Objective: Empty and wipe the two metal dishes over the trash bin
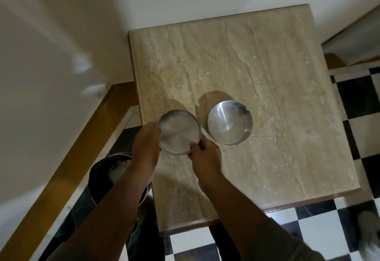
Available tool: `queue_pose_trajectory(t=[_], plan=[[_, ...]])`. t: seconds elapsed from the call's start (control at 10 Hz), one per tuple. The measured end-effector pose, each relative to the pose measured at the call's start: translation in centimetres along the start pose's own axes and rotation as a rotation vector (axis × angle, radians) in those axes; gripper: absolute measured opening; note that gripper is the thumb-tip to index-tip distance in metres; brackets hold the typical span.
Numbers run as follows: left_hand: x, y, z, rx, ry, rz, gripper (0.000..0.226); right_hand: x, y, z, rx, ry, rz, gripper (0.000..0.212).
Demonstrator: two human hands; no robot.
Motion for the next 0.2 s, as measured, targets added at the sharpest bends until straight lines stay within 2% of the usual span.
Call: queue_pose_trajectory(t=[0.1, 0.2], plan=[[0.6, 1.9, -0.4, 0.002, -0.095, 0.051, 0.029, -1.1, 1.1, -1.2, -0.058, 0.079, 0.018, 0.022], [1.1, 3.3, -1.1, -0.023, -0.134, 0.055, 0.021, -3.1, 2.5, -2.6, -0.079, 0.236, 0.015, 0.023]])
Point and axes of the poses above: each hand's wrist, its own y-axis away from the middle knuckle, its own z-axis out of the palm, x = y × z, the point moved 2 cm from there along -y, towards the middle knuckle, and after that the axes turned 7 degrees about y, right-handed, at the moved point
